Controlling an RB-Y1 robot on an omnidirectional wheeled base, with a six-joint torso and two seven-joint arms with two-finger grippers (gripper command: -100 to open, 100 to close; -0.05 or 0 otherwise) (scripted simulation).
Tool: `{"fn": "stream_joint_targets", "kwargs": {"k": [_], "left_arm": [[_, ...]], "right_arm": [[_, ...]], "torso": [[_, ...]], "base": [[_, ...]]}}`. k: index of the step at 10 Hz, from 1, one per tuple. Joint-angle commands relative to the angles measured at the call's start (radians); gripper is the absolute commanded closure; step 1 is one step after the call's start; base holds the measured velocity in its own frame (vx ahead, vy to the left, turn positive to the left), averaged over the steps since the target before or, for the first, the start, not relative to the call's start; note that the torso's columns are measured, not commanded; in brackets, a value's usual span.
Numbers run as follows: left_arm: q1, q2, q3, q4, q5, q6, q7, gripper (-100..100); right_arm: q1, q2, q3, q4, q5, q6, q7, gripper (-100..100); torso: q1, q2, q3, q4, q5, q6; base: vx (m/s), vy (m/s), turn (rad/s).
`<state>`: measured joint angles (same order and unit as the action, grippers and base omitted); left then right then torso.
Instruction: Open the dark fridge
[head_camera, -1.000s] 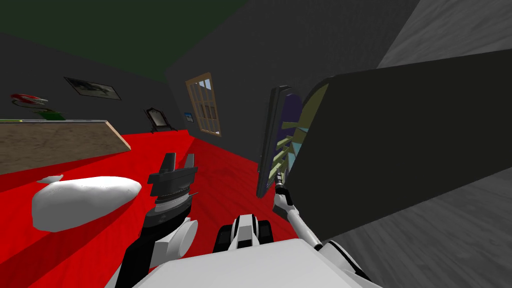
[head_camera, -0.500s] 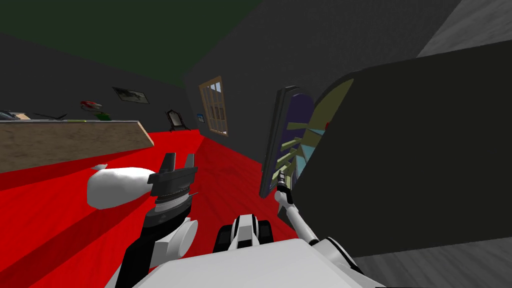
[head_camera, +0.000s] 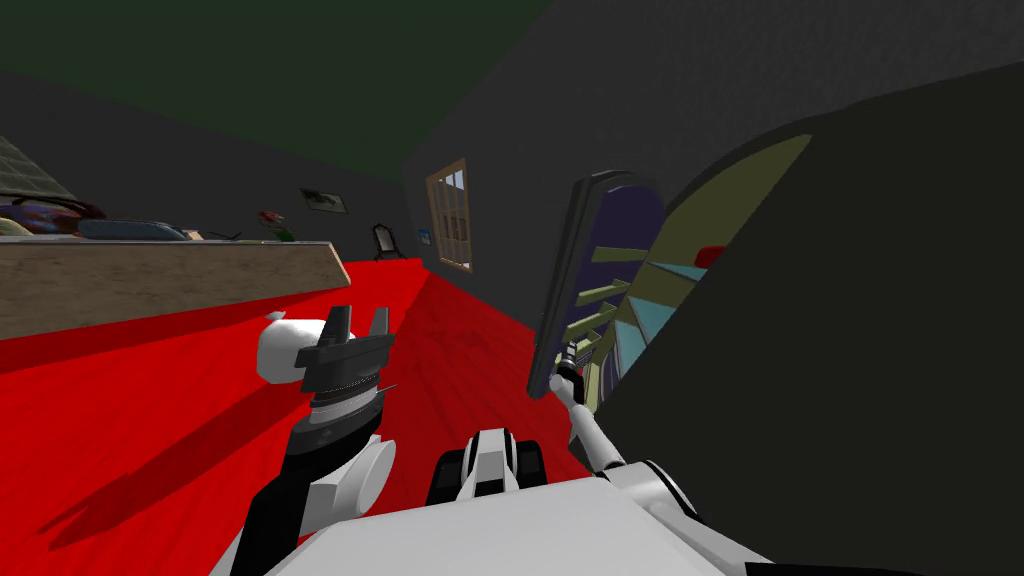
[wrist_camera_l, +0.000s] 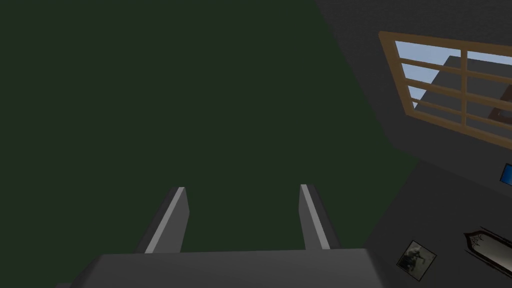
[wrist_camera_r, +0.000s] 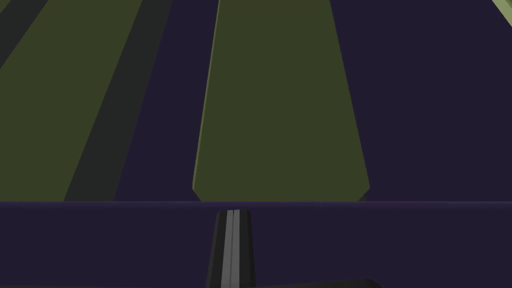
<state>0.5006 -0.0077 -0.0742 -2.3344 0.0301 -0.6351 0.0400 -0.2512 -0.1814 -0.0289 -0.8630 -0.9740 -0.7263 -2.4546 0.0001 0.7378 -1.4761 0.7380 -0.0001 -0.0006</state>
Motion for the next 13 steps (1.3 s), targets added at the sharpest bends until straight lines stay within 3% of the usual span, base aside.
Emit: {"fn": "stream_joint_targets", "kwargs": {"k": [1,2,3,6,7,8,9,10,11,12,13], "left_arm": [[0.0,0.0,0.0,0.0,0.0,0.0,0.0,0],[0.0,0.0,0.0,0.0,0.0,0.0,0.0,0],[0.0,0.0,0.0,0.0,0.0,0.0,0.0,0],[0.0,0.0,0.0,0.0,0.0,0.0,0.0,0],[0.0,0.0,0.0,0.0,0.0,0.0,0.0,0],[0.0,0.0,0.0,0.0,0.0,0.0,0.0,0],[0.0,0.0,0.0,0.0,0.0,0.0,0.0,0],[0.0,0.0,0.0,0.0,0.0,0.0,0.0,0],[0.0,0.0,0.0,0.0,0.0,0.0,0.0,0],[0.0,0.0,0.0,0.0,0.0,0.0,0.0,0],[0.0,0.0,0.0,0.0,0.0,0.0,0.0,0]], "right_arm": [[-0.035,0.027,-0.075,0.048,-0.023,-0.056,0.055,100],[-0.035,0.027,-0.089,0.048,-0.023,-0.056,0.055,100],[-0.061,0.044,-0.123,0.083,-0.039,-0.091,0.088,100],[-0.087,0.061,-0.196,0.117,-0.055,-0.126,0.126,100],[-0.113,0.078,-0.23,0.152,-0.071,-0.161,0.162,100],[-0.113,0.078,-0.25,0.152,-0.071,-0.161,0.162,100],[-0.139,0.095,-0.288,0.177,-0.087,-0.196,0.197,100],[-0.139,0.095,-0.303,0.187,-0.087,-0.196,0.197,100],[-0.132,0.093,-0.29,0.172,-0.085,-0.186,0.195,100],[-0.14,0.07,-0.309,0.179,-0.095,-0.2,0.206,-100],[-0.141,0.069,-0.312,0.179,-0.097,-0.203,0.208,-100]], "torso": [[0.0,0.0,0.0,0.0,0.0,0.001],[0.0,-0.001,-0.001,0.0,0.0,0.0],[-0.001,0.0,0.0,0.0,0.0,0.002],[0.001,0.0,0.0,0.0,0.0,0.0],[0.0,0.0,0.0,0.0,0.0,0.001],[0.0,-0.001,0.0,0.0,0.0,-0.002],[-0.001,-0.001,0.0,0.0,0.0,0.001],[0.001,-0.001,0.0,0.0,0.0,0.0],[0.0,0.0,0.0,0.0,0.0,0.001],[-0.001,0.002,0.001,0.0,0.0,0.001],[-0.001,-0.003,-0.001,0.0,0.0,0.001]], "base": [[0.066,0.032,0.294],[0.052,0.024,0.158],[0.048,0.031,0.269],[0.049,0.033,0.203],[0.054,0.022,0.311],[0.052,0.016,0.138],[0.057,0.032,0.291],[0.053,0.024,0.167],[0.022,0.009,0.01],[0.112,0.016,-0.057],[0.165,0.035,-0.042]]}}
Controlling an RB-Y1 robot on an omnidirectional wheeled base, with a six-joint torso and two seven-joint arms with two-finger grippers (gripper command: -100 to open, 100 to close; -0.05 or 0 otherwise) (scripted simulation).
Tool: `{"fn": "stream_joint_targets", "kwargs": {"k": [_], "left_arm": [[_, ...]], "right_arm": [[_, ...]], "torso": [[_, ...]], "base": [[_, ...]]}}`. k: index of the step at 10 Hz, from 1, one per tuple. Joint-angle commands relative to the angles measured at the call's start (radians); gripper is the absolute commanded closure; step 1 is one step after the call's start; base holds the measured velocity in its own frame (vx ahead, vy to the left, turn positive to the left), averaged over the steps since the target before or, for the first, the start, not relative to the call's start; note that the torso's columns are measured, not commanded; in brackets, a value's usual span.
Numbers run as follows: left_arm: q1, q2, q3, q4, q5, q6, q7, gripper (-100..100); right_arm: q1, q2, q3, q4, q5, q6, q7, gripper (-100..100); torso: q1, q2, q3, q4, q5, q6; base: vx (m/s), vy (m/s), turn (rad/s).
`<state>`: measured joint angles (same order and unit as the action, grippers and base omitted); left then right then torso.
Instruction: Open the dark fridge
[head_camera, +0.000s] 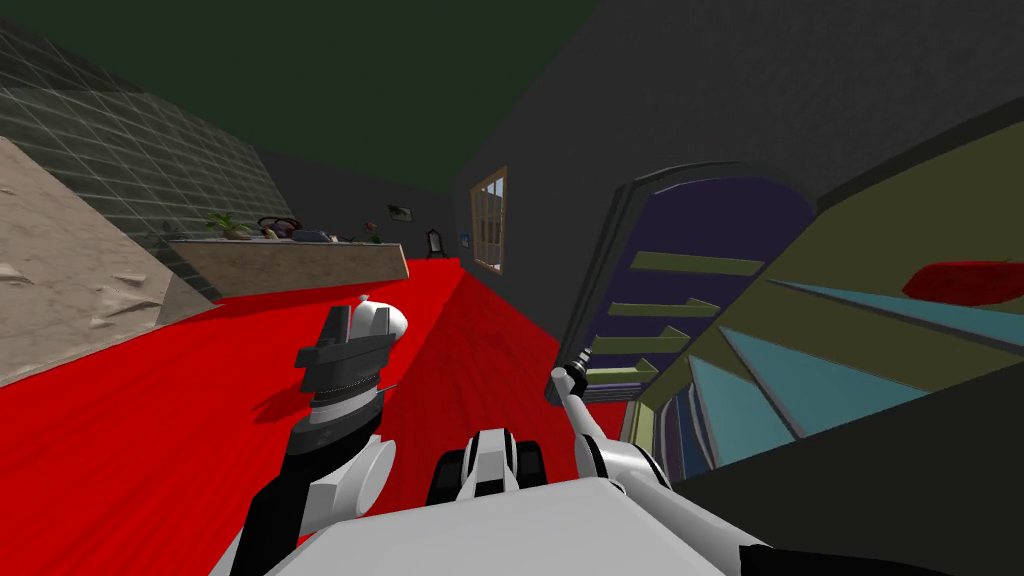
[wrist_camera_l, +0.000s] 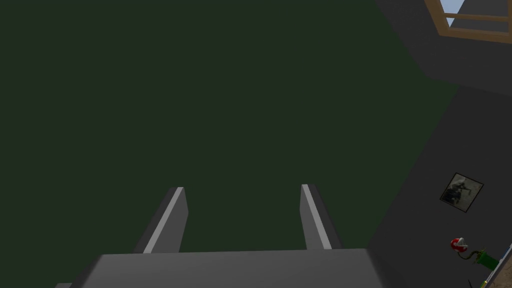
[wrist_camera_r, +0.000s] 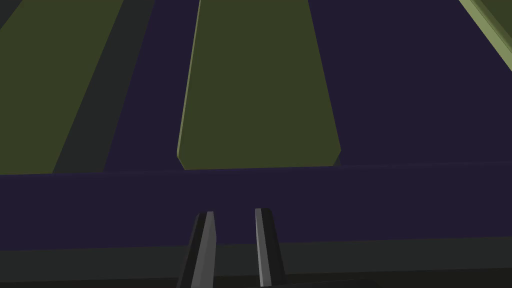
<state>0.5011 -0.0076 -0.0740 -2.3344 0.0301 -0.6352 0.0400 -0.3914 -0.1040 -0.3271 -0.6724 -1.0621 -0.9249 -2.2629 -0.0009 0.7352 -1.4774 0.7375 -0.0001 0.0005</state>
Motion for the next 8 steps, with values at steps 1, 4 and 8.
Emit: {"fn": "stream_joint_targets", "kwargs": {"k": [1,4,8], "left_arm": [[0.0,0.0,0.0,0.0,0.0,0.0,0.0,0],[0.0,0.0,0.0,0.0,0.0,0.0,0.0,0],[0.0,0.0,0.0,0.0,0.0,0.0,0.0,0]], "right_arm": [[-0.001,-0.009,-0.014,-0.012,-0.009,-0.004,0.017,-100],[-0.013,-0.005,-0.043,-0.008,-0.028,-0.021,0.037,-100],[-0.025,-0.006,-0.077,-0.004,-0.049,-0.041,0.061,-100]], "torso": [[0.002,-0.002,-0.002,-0.001,0.0,-0.001],[0.003,0.002,0.001,0.0,0.001,-0.001],[0.0,0.002,0.001,0.0,0.0,0.0]], "base": [[0.122,0.034,0.0],[0.165,0.066,-0.042],[0.184,0.04,-0.036]]}}
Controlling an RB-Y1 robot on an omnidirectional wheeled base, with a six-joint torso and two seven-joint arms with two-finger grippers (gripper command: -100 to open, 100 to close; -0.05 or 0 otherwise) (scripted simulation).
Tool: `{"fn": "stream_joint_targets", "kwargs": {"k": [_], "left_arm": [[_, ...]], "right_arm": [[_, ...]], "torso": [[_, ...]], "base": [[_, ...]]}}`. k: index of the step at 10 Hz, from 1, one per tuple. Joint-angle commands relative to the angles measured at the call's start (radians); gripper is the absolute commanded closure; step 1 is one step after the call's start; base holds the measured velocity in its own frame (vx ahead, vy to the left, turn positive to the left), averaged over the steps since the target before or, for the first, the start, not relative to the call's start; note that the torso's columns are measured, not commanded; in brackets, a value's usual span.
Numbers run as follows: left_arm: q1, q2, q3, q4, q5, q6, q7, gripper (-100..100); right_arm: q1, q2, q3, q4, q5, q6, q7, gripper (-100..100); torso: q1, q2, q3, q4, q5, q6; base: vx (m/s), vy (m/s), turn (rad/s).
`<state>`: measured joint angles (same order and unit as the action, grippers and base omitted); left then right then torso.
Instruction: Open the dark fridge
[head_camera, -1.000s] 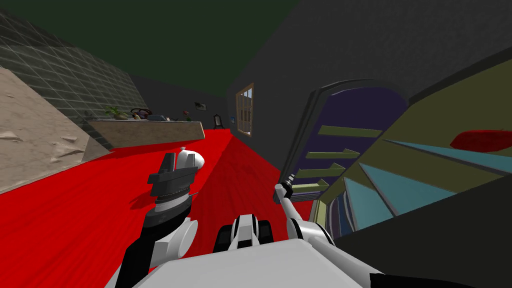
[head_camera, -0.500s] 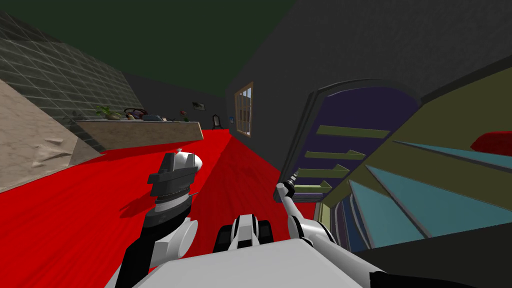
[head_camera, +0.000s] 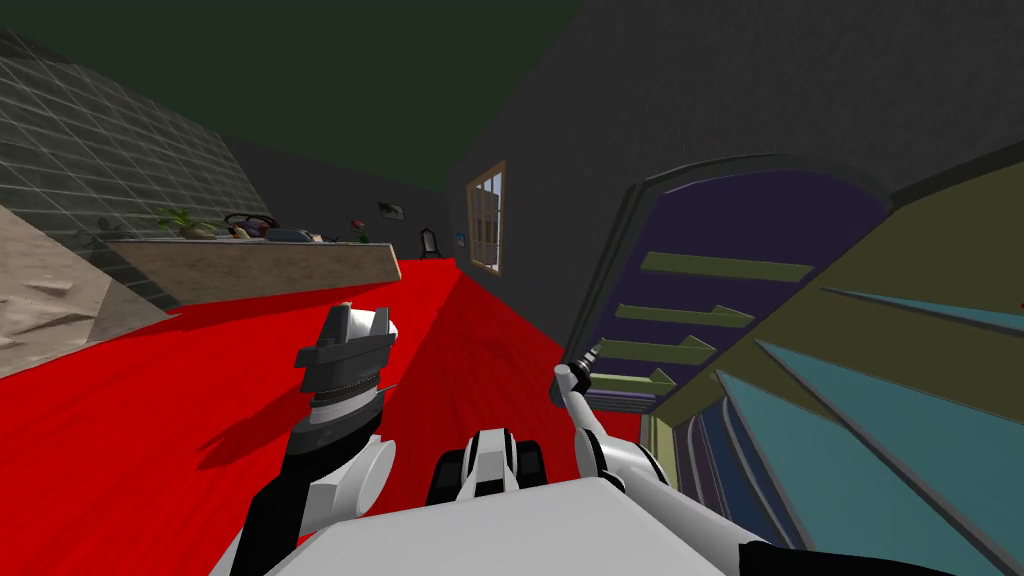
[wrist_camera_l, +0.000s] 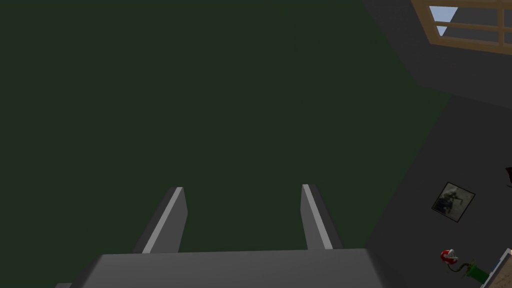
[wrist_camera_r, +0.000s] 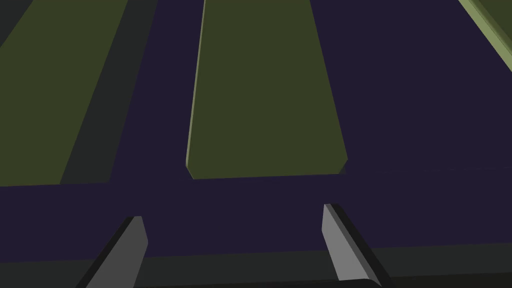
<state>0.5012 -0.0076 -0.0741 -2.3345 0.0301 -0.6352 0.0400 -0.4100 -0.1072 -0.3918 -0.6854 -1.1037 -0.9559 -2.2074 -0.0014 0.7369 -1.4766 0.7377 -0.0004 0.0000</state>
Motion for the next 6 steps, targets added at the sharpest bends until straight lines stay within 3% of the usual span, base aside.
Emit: {"fn": "stream_joint_targets", "kwargs": {"k": [1,5,6], "left_arm": [[0.0,0.0,0.0,0.0,0.0,0.0,0.0,0],[0.0,0.0,0.0,0.0,0.0,0.0,0.0,0],[0.0,0.0,0.0,0.0,0.0,0.0,0.0,0]], "right_arm": [[-0.01,-0.004,-0.021,0.01,-0.013,-0.015,0.011,-100],[-0.025,-0.013,-0.06,0.015,-0.037,-0.037,0.039,-100],[-0.024,-0.013,-0.053,0.017,-0.032,-0.035,0.03,-100]], "torso": [[0.002,0.0,0.0,0.0,0.0,0.0],[0.002,0.001,0.0,0.0,0.001,0.0],[0.001,0.001,0.0,0.0,0.0,0.0]], "base": [[0.192,0.065,-0.046],[0.182,0.07,-0.045],[0.086,0.026,-0.008]]}}
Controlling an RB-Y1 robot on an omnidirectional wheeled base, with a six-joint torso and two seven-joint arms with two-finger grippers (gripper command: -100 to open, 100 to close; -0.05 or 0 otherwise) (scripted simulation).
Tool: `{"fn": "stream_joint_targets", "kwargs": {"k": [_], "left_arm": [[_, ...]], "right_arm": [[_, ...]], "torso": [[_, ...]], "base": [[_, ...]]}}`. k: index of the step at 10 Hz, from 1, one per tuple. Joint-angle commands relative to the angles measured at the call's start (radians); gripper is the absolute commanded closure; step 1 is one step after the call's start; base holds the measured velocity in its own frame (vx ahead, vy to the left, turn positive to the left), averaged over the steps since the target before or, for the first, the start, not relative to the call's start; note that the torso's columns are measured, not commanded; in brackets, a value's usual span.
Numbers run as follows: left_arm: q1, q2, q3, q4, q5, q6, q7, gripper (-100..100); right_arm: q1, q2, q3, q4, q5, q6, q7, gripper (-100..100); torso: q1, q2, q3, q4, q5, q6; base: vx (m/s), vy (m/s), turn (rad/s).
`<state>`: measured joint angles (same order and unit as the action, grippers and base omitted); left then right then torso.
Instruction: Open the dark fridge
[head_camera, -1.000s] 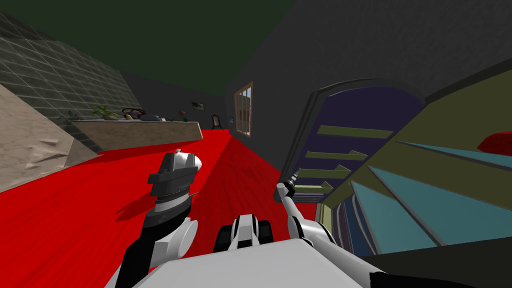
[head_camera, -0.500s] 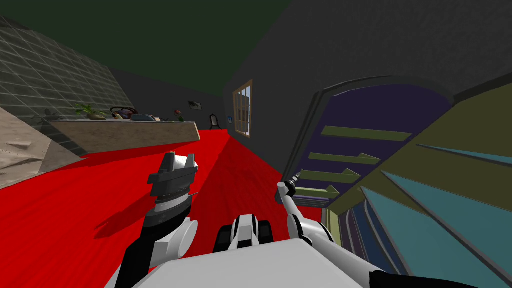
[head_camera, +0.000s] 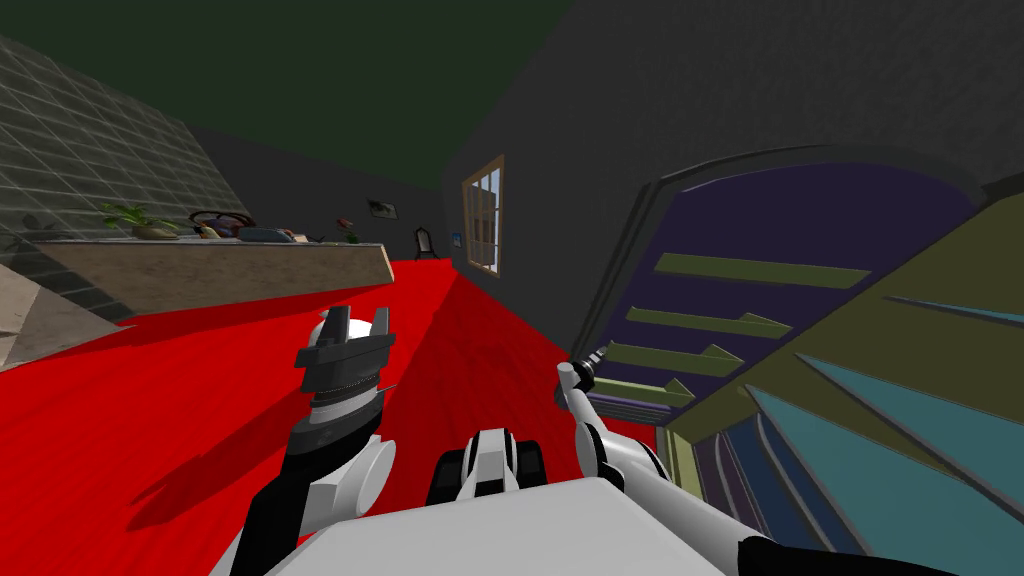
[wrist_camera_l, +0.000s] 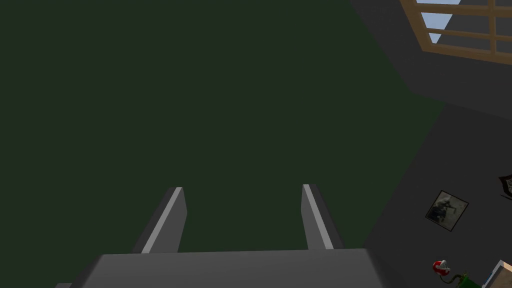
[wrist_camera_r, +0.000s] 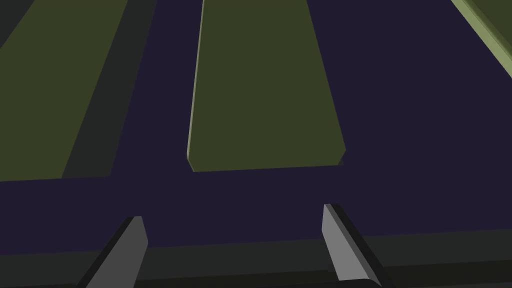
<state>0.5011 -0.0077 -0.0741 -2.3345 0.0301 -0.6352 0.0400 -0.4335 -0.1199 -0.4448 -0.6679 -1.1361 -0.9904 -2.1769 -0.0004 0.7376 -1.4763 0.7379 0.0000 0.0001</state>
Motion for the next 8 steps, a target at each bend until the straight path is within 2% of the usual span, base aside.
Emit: {"fn": "stream_joint_targets", "kwargs": {"k": [1,2,3,8], "left_arm": [[0.0,0.0,0.0,0.0,0.0,0.0,0.0,0],[0.0,0.0,0.0,0.0,0.0,0.0,0.0,0],[0.0,0.0,0.0,0.0,0.0,0.0,0.0,0],[0.0,0.0,0.0,0.0,0.0,0.0,0.0,0]], "right_arm": [[0.0,0.0,-0.001,-0.001,-0.001,-0.001,0.003,-100],[-0.001,0.0,-0.001,-0.001,-0.001,0.0,0.003,100],[-0.003,-0.006,-0.016,0.002,-0.01,-0.014,0.011,100],[-0.012,-0.023,-0.06,0.01,-0.036,-0.056,0.038,100]], "torso": [[-0.002,0.005,0.003,0.001,-0.001,0.0],[-0.002,0.007,0.004,0.002,-0.001,0.0],[-0.001,0.005,0.003,0.002,0.0,0.0],[0.002,0.002,0.001,0.001,0.0,0.0]], "base": [[0.019,0.007,0.004],[0.01,0.003,0.0],[0.133,0.004,-0.039],[0.243,0.037,-0.03]]}}
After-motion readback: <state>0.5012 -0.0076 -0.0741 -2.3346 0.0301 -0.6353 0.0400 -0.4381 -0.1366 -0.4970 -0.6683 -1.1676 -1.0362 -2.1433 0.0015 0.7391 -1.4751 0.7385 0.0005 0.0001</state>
